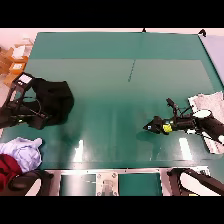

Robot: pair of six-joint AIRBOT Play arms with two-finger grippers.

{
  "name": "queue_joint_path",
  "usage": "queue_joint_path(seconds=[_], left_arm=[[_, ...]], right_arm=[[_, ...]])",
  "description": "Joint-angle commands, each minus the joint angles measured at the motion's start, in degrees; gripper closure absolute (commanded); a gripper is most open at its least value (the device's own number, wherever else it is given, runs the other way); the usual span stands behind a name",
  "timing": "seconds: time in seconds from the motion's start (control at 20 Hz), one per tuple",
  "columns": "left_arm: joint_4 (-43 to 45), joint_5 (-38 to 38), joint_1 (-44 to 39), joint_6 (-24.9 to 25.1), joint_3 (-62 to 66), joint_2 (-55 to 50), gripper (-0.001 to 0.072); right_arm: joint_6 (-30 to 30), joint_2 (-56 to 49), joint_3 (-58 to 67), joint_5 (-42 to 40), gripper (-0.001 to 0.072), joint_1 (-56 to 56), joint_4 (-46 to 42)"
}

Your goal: Fold the shirts.

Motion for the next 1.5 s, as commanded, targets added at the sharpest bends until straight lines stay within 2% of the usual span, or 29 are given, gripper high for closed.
queue_joint_path(seconds=[0.0,0.15,0.35,0.45,0.6,0.9,1.1,1.35,1.4,1.45], left_arm=[[0.24,0.15,-0.02,0.04,0.07,0.0,0.0043],[0.24,0.28,-0.02,-0.44,0.07,0.0,0.0043],[0.68,0.76,-0.02,-4.72,0.07,0.0,0.0042],[2.34,3.96,-0.02,-7.76,0.07,-0.04,-0.0013],[6.34,11.56,-0.02,-11.74,0.09,-2.6,-0.0013],[10.29,21.62,0.31,-11.85,0.59,-23.8,-0.0013],[10.25,27.39,3.89,-13.38,5.44,-38.75,-0.0013],[9.79,31.23,7.54,-13.16,11.1,-49.31,-0.0013],[9.77,31.1,7.54,-12.55,11.15,-50.25,0.02],[9.75,30.38,7.54,-12.48,11.15,-50.42,0.0624]], right_arm=[[0.02,0.02,0.02,0.0,0.0695,0.02,0.02],[0.02,0.02,0.02,0.0,0.0695,0.02,0.02],[0.02,0.02,0.02,0.0,0.0695,0.02,0.02],[0.02,0.02,0.02,0.0,0.0695,0.02,0.02],[0.02,0.02,0.02,0.0,0.0696,0.02,0.0],[0.02,0.02,0.02,0.0,0.0695,0.02,0.02],[0.02,0.02,0.02,0.0,0.0695,0.02,0.02],[0.02,0.02,0.02,0.0,0.0695,0.02,0.02],[0.02,0.02,0.02,0.0,0.0695,0.02,0.02],[0.02,0.02,0.02,0.0,0.0695,0.02,0.02]])
